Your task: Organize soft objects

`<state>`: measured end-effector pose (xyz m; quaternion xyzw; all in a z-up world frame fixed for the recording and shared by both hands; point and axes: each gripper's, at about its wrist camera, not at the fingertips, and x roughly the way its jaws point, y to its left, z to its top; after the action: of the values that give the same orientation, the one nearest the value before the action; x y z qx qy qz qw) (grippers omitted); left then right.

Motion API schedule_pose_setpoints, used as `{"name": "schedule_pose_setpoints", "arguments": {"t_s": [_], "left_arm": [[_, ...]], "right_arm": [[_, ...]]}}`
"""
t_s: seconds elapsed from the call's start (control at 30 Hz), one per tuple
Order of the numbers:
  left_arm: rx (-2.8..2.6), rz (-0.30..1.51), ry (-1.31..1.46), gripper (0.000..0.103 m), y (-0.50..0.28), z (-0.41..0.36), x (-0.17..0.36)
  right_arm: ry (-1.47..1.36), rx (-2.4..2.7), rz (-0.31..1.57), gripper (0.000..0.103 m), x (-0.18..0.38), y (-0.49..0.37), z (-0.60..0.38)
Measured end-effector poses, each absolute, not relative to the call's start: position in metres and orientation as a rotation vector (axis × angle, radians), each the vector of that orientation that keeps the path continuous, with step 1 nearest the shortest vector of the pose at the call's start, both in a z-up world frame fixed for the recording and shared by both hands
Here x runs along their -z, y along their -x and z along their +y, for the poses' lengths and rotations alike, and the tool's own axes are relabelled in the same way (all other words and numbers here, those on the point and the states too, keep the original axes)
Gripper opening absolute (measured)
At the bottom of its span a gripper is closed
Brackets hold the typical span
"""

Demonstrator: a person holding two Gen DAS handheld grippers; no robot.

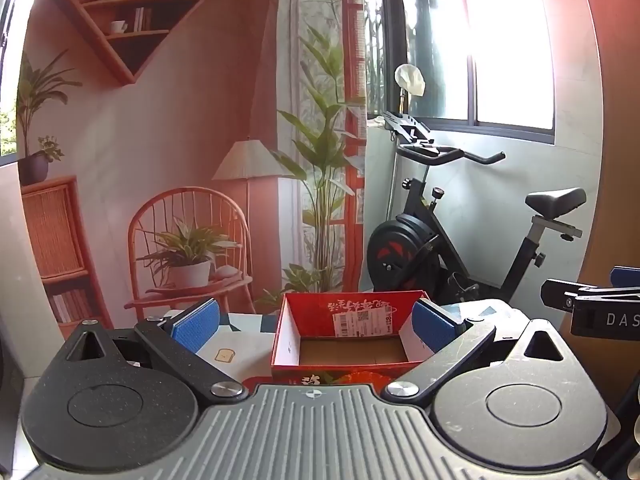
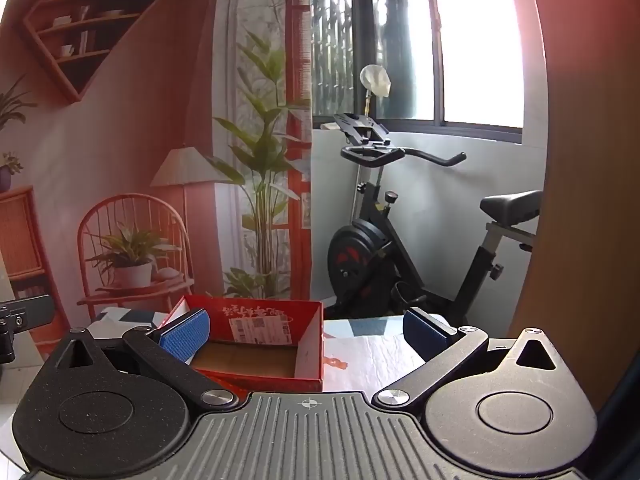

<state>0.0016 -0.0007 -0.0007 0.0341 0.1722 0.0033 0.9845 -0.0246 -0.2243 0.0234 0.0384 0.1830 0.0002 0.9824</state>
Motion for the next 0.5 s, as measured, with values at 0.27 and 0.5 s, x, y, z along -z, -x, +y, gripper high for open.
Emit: {"name": "schedule_pose_setpoints", "arguments": {"t_s": [0.27,0.5], "left_arm": [[-0.003,0.346,-0.066,0.103,-0.0103,-0.0004,0.0055],[-0.007,0.346,-0.066,0.103,-0.0006,-0.0024,0.0041]], "right_arm": [[-0.068,0.002,0.365,0.103,-0.0237,0.0242,-0.2242],[-0.070,0.002,0.366,0.103,-0.0237,0.0237,-0.2238]]}}
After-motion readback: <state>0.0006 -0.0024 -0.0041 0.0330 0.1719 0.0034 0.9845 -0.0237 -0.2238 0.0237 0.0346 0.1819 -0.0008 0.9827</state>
